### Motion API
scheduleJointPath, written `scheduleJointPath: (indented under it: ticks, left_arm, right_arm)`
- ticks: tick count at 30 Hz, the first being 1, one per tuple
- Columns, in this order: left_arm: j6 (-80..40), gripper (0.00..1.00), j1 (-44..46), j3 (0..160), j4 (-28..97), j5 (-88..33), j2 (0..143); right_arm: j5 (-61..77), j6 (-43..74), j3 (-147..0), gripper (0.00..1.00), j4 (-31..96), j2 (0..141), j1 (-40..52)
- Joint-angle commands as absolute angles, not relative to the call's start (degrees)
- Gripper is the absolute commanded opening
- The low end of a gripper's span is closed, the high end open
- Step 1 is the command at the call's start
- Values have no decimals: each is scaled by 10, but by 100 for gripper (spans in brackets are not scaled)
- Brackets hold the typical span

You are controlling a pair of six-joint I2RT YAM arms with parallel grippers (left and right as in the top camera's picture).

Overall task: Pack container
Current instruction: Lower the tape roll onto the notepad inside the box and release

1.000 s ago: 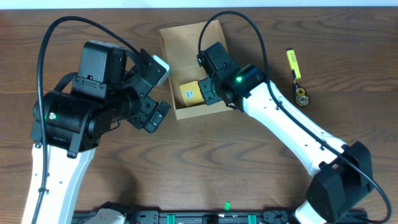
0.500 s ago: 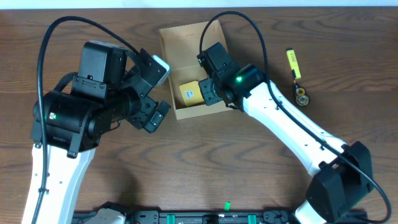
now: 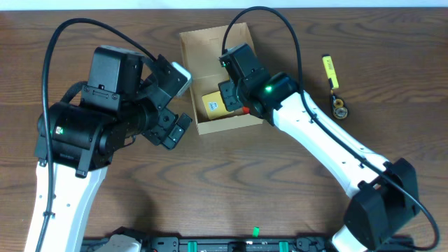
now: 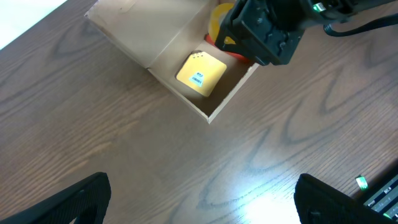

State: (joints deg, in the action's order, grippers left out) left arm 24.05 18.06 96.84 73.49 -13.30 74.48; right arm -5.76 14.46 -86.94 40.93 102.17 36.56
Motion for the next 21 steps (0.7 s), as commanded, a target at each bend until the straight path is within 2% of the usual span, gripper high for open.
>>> scheduleJointPath:
  ticks: [1, 21]
  left_arm:
    - [244, 95, 180, 978, 736, -130, 745]
    - [244, 95, 180, 978, 736, -130, 745]
  right_arm:
    - [-56, 132, -873, 1, 396, 1044, 364]
    - [-23, 106, -873, 1, 308, 1105, 368]
